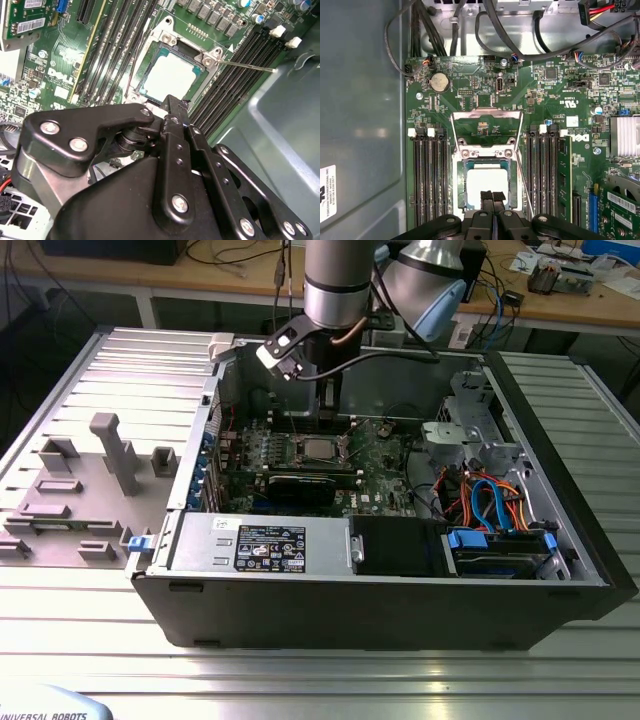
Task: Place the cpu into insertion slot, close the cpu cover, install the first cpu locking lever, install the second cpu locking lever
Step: 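Close the cpu cover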
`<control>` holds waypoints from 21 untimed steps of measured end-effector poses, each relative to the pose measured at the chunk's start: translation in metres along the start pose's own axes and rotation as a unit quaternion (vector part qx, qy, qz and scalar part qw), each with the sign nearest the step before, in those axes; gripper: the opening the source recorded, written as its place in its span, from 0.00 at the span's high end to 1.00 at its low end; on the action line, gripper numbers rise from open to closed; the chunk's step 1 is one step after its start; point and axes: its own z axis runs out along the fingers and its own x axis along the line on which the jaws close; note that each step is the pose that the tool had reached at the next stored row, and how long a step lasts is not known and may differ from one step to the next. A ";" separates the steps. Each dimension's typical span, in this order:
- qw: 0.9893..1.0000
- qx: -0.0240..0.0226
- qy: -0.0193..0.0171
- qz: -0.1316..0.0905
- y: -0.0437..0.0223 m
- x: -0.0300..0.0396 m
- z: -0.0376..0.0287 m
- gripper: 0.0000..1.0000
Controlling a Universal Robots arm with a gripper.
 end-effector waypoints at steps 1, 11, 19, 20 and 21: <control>1.000 0.000 0.000 0.000 0.0000 0.0000 -0.0005 0.89; 1.000 0.000 0.000 0.000 0.0002 0.0001 -0.0091 0.89; 1.000 0.000 0.000 0.000 0.0003 0.0001 -0.0102 0.89; 1.000 0.000 0.000 0.000 0.0005 0.0001 -0.0103 0.89; 1.000 0.000 0.000 0.000 0.0008 0.0001 -0.0103 0.89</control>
